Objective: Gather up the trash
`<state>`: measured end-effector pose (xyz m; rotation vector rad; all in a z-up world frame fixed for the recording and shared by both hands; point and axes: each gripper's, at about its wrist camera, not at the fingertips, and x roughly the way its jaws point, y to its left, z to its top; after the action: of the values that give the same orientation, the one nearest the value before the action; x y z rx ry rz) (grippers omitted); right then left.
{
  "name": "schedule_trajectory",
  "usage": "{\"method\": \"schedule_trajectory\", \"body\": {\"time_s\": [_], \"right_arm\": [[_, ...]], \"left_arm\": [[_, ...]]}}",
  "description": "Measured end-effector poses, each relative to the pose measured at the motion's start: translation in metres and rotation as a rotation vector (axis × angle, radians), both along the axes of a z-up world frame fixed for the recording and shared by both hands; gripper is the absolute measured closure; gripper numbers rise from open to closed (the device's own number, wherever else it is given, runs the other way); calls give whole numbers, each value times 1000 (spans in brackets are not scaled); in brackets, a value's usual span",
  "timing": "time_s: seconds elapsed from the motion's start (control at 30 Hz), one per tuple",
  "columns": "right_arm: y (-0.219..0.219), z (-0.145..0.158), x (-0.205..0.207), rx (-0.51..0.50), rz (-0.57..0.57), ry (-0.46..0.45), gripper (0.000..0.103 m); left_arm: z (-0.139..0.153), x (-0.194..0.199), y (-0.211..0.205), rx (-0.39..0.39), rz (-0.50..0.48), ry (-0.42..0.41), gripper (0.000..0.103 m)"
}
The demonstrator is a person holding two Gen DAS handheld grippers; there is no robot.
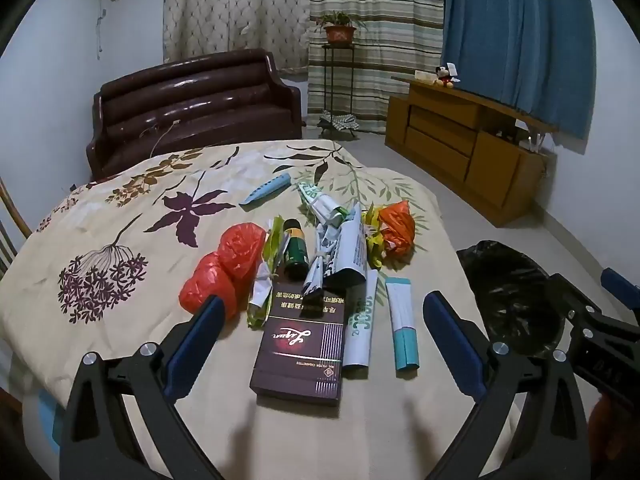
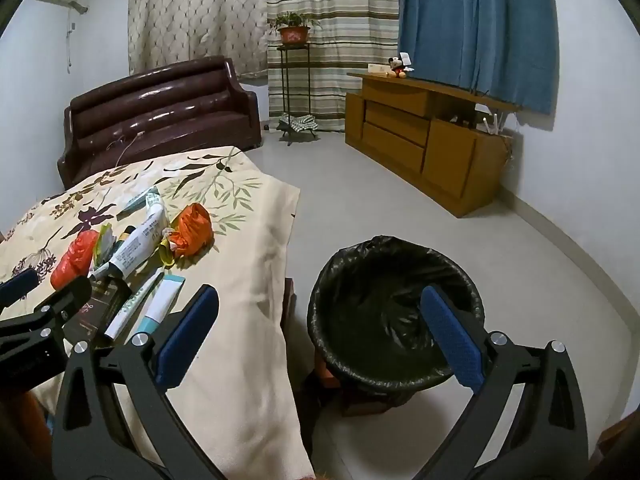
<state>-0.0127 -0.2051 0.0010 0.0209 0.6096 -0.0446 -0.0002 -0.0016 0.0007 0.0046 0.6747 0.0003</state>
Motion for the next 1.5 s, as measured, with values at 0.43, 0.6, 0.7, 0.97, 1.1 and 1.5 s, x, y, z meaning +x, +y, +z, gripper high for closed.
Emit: {"method": "schedule_trajectory", "body": {"time_s": [0.43,0.6,0.7,0.97,1.1,1.5], "right_arm": [[-1,3,0,6,1,1,4],[-2,3,0,5,1,0,4],[-2,4,-1,5,1,-2,4],[-2,4,-1,6,2,-3,4],[-2,4,-1,6,1,-3,4],[-1,4,-1,6,1,-6,4]], "left_arm": [[11,-9,-6,1,-9,-33,7],[10,-7,-5,2,-12,-30,7],[9,-7,-5,6,-10,-31,7],[11,-8,-3,2,-9,-29,7],[10,-9,-3,3,-8,-30,7],[10,-10,-1,2,-6,-29,7]]}}
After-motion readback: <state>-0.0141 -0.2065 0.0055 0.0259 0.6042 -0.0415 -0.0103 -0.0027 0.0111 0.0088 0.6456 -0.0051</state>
